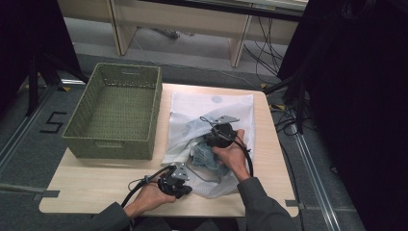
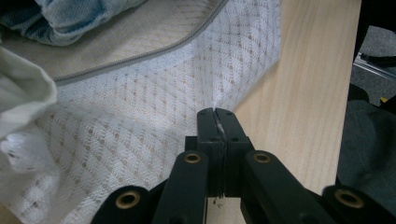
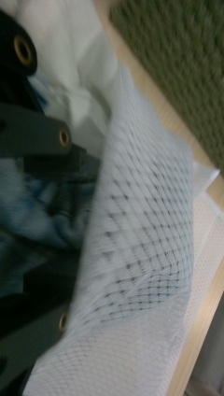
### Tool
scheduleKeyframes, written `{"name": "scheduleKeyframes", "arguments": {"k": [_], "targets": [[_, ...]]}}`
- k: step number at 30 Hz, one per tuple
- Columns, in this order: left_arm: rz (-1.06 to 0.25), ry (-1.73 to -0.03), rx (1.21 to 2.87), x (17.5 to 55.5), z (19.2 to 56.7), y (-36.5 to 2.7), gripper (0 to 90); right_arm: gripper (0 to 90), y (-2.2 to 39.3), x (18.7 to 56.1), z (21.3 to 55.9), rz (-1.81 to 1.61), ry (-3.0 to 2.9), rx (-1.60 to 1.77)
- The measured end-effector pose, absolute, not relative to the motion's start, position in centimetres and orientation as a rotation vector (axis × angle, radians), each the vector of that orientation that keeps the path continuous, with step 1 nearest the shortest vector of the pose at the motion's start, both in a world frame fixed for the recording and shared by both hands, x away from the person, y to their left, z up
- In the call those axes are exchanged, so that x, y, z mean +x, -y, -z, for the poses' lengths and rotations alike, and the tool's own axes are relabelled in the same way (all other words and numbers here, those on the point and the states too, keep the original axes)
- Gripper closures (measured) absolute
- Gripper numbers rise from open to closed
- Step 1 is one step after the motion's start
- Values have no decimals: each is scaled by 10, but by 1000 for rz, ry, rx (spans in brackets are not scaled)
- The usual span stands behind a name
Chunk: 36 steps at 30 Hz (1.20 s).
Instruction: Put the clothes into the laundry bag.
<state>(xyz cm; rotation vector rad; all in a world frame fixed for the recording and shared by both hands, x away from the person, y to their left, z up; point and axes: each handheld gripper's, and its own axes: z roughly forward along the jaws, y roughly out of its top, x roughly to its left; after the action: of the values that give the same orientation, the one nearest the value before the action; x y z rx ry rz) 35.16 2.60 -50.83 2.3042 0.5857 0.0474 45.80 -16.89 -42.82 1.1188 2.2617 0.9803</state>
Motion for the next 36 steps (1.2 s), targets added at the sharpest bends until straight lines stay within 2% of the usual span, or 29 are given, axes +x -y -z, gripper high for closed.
{"name": "scheduleKeyframes", "arguments": {"k": [3,9,13,14,18,19,20,21,22,25,30,34,36], "targets": [[-35,-598,2300,351,509,-26,878,473,177,438,412,-1059,-2299,1083],[-48,-574,2311,352,508,-26,876,439,187,404,405,-1103,-2415,1068],[-55,-571,2318,352,508,-26,876,411,194,388,420,-1072,-2461,1050],[-43,-586,2308,351,508,-25,876,395,195,386,437,-1022,-2504,1051],[-52,-564,2315,352,508,-26,882,415,187,392,464,-934,-2533,1068],[-67,-547,2320,352,508,-25,886,587,179,399,477,-830,-2548,1055],[-67,-547,2320,352,508,-25,888,587,179,399,477,-830,-2548,1055],[-63,-558,2321,350,508,-24,889,729,171,407,483,-754,-2534,1030],[-63,-558,2321,350,508,-24,890,779,168,411,483,-751,-2518,1026],[-79,-532,2338,351,507,-24,891,817,160,424,481,-748,-2450,1052],[-13,-544,2338,349,507,-25,892,830,157,458,479,-762,-2346,1143],[-23,-533,2351,347,506,-25,892,831,161,484,476,-752,-2243,1170],[-38,-516,2356,347,506,-25,887,832,163,486,474,-774,-2283,1172]]}}
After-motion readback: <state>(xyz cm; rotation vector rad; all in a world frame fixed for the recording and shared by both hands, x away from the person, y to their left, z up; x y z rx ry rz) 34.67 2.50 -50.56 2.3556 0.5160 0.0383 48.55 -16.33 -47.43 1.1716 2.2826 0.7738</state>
